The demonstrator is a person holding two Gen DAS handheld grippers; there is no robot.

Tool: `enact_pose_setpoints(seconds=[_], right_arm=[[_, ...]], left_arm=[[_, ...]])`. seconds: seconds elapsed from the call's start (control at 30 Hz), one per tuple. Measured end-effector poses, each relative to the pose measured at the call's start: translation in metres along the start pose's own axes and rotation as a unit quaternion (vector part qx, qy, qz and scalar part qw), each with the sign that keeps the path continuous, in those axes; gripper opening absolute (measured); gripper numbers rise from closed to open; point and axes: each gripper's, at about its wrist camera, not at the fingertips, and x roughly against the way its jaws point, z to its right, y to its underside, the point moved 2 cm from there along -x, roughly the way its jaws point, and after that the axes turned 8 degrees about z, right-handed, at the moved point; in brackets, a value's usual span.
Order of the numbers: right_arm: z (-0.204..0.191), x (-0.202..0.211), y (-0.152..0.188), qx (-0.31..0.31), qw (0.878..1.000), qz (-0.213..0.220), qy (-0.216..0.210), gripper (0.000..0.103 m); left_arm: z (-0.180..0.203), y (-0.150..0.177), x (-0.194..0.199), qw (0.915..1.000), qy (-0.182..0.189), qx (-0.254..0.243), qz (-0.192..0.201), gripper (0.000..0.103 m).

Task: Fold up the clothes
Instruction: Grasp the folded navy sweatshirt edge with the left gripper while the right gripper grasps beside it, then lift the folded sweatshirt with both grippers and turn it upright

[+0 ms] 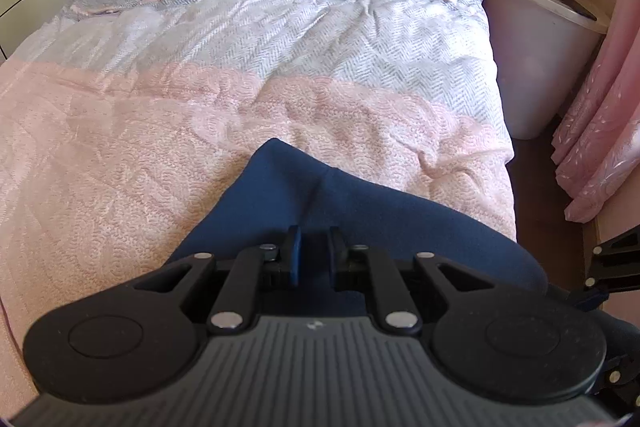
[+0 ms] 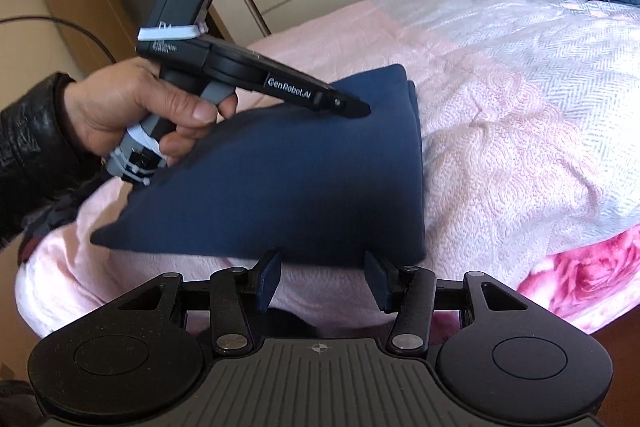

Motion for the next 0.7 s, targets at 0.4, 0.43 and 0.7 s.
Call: enact_pose_setpoints(seconds=[0.4, 0.43, 0.7], right_arm=[[-0.055, 0.010, -0.007, 0.338, 0.939, 0.004, 0.059, 0.077], [-0.061, 0.009, -0.005, 0.378, 0.924, -0.001, 0.060, 0.077], [-0.093, -0.042, 0.035, 0.589, 0.806, -0.037, 0.045, 0.076]], left_arm=[[-0.024, 0.061, 0.120, 0.9983, -0.034, -0.013, 0.046, 0.018], [-0.026, 0.071, 0.132, 0.9981, -0.040, -0.013, 0.046, 0.018], [-0.029, 0.126, 0.201, 0.9940, -0.076, 0.017, 0.076, 0.030]])
